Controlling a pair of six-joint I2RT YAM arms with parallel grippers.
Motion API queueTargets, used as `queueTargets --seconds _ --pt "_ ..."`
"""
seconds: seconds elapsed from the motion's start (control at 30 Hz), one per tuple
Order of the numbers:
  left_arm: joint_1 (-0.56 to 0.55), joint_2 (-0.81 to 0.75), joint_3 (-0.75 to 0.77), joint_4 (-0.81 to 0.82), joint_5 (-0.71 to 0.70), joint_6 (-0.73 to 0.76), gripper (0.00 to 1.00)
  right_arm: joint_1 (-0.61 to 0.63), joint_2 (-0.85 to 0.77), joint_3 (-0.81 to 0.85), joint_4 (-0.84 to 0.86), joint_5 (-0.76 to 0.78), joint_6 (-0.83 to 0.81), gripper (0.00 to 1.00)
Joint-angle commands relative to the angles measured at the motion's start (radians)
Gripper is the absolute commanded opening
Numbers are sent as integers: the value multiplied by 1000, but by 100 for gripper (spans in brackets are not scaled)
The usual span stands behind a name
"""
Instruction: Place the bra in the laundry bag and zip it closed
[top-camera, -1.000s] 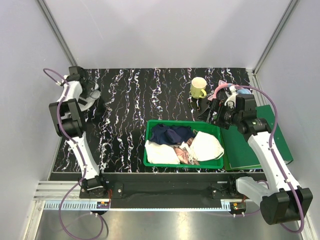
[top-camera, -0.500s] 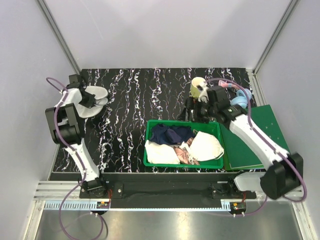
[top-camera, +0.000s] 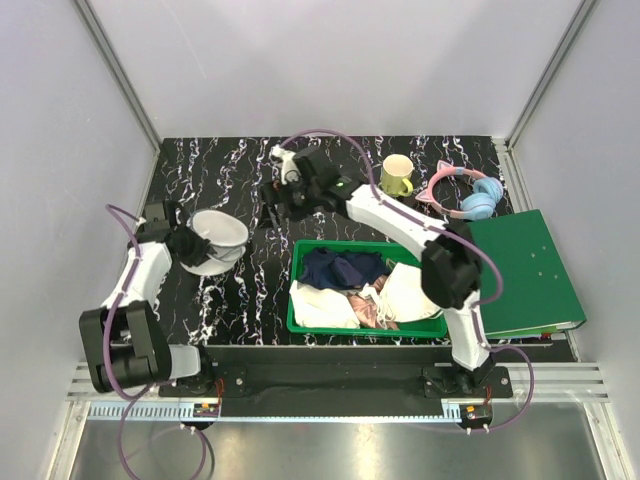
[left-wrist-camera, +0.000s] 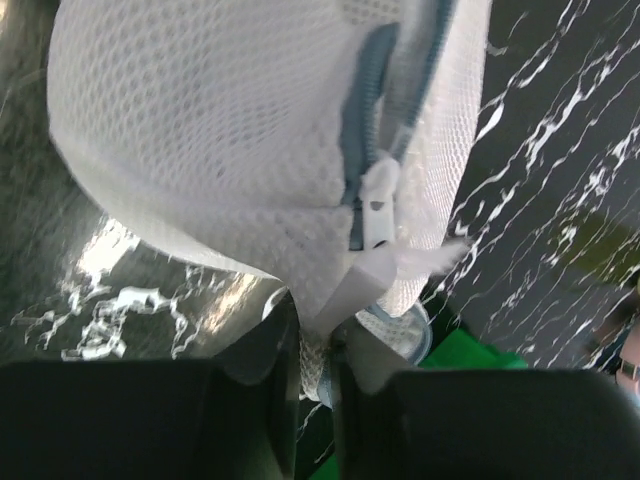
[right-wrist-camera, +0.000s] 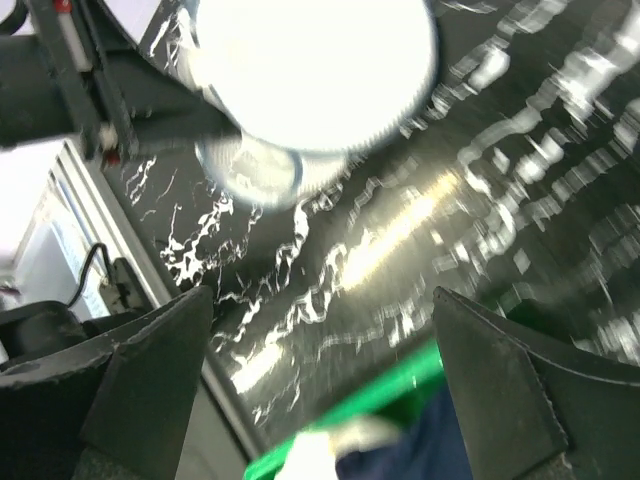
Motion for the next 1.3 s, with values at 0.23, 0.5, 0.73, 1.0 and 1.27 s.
queueTargets --seconds 0.23,0.5,0.73,1.0,1.27 --pt "31 -148 -37 -91 41 166 43 91 252 272 -1 -12 -50 90" --pt "-63 -290 108 -147 -76 290 60 86 188 157 -12 162 165 92" --pt "-401 -56 312 -190 -284 463 58 -12 -54 -59 -25 226 191 96" --pt "-550 409 541 -271 -435 606 62 -104 -414 -304 -111 363 82 100" --pt "-627 552 577 -308 -623 638 64 -120 -583 -346 -115 306 57 100"
